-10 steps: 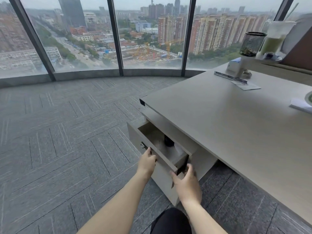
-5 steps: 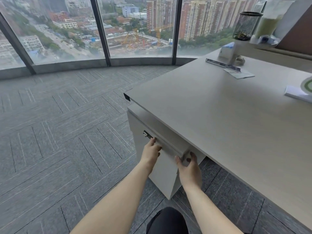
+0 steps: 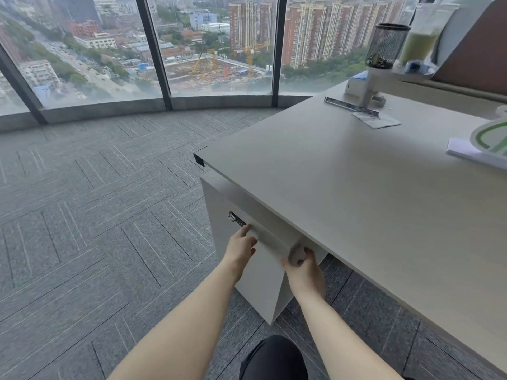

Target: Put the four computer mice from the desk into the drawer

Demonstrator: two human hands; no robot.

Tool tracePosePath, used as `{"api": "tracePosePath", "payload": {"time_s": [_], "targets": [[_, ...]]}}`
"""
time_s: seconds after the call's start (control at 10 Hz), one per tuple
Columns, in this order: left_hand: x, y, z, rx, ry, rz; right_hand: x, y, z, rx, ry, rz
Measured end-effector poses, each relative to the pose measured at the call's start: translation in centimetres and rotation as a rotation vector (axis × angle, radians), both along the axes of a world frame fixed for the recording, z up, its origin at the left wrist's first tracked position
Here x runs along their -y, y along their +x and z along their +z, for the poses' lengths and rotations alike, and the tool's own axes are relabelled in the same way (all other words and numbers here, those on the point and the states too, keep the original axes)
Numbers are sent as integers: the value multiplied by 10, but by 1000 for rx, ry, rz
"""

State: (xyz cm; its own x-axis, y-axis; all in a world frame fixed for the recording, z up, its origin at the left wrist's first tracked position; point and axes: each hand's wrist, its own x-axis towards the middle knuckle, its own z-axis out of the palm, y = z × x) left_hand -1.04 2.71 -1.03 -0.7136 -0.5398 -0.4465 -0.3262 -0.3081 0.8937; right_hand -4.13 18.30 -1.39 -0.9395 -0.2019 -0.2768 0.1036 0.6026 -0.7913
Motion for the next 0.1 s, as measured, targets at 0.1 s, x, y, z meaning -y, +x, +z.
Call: {"api": "tracePosePath", "payload": {"time_s": [0.1], "targets": [[-3,17,-2,31,-79,-3,-6,11,0,28,82,51]]}}
